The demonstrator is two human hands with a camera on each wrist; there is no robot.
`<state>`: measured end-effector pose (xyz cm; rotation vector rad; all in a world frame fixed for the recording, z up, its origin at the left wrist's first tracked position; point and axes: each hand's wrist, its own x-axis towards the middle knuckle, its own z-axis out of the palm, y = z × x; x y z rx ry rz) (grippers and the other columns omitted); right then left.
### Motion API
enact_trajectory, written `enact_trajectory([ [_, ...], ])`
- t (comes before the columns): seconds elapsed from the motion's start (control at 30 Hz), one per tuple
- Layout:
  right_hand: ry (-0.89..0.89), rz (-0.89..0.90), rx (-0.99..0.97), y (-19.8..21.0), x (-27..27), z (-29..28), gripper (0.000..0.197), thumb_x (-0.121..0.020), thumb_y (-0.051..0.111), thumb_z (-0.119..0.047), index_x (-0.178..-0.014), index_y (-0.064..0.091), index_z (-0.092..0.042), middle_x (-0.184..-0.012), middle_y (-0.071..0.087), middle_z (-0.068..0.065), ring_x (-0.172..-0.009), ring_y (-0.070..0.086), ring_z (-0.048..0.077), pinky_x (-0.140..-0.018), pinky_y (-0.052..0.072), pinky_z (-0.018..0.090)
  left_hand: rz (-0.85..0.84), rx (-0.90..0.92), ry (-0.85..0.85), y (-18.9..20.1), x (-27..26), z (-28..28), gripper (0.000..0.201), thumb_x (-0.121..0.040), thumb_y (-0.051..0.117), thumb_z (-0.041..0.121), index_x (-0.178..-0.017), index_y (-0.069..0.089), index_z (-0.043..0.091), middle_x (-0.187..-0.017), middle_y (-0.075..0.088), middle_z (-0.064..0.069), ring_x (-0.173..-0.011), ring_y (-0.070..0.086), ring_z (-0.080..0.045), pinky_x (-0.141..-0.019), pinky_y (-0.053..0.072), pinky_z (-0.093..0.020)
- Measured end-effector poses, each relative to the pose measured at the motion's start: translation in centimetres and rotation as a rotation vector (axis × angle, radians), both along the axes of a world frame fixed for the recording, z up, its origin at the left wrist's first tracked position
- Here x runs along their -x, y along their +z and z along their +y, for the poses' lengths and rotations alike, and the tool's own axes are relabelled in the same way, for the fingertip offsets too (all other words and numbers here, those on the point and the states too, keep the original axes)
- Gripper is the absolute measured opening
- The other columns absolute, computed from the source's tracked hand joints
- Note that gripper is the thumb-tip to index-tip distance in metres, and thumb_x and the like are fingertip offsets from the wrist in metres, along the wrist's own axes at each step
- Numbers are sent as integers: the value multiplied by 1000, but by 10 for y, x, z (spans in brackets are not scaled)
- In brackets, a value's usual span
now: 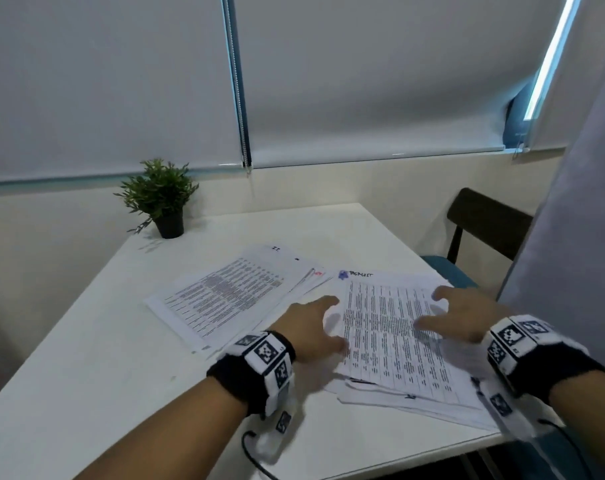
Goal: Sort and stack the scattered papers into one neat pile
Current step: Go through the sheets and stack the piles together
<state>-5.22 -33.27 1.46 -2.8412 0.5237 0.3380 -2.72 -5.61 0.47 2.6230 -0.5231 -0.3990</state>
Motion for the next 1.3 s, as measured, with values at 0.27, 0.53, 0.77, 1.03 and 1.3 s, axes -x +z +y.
enact_trajectory([
  [0.27,141,-152,-206,32,-36,78,53,-85,69,-62,-112,66,-17,-104,71,2,-84,67,20,-83,58,39,-65,-498,255,22,-69,106,64,-86,51,59,-134,57,17,-141,57,-7,-127,54,-29,-101,44,-32],
  [0.53,290,-17,-333,10,-77,189,58,-84,68,-65,-86,66,-8,-74,71,6,-71,74,26,-66,61,34,-37,-454,234,17,-63,135,65,-85,58,61,-142,52,31,-146,50,-5,-128,53,-24,-102,43,-34],
  [0.77,433,23,-90,-16,-84,247,44,-78,79,-55,-79,66,-13,-79,68,2,-67,60,18,-61,51,23,61,-476,445,-8,-84,169,109,-64,69,78,-149,34,18,-148,49,-8,-132,51,-30,-104,45,-40],
  [1.03,431,-24,-104,-15,-77,250,47,-78,82,-50,-97,70,-9,-81,70,3,-66,66,15,-52,50,20,-41,-338,597,-6,-88,166,77,-61,85,54,-115,50,11,-118,61,-12,-106,64,-30,-81,54,-34],
  [1.3,358,-29,-203,-7,-57,239,37,-81,75,-47,-74,58,-16,-81,67,0,-63,62,13,-53,45,20,-166,-354,669,-13,-76,156,24,-83,67,27,-100,58,12,-119,62,-11,-115,57,-34,-93,49,-39],
])
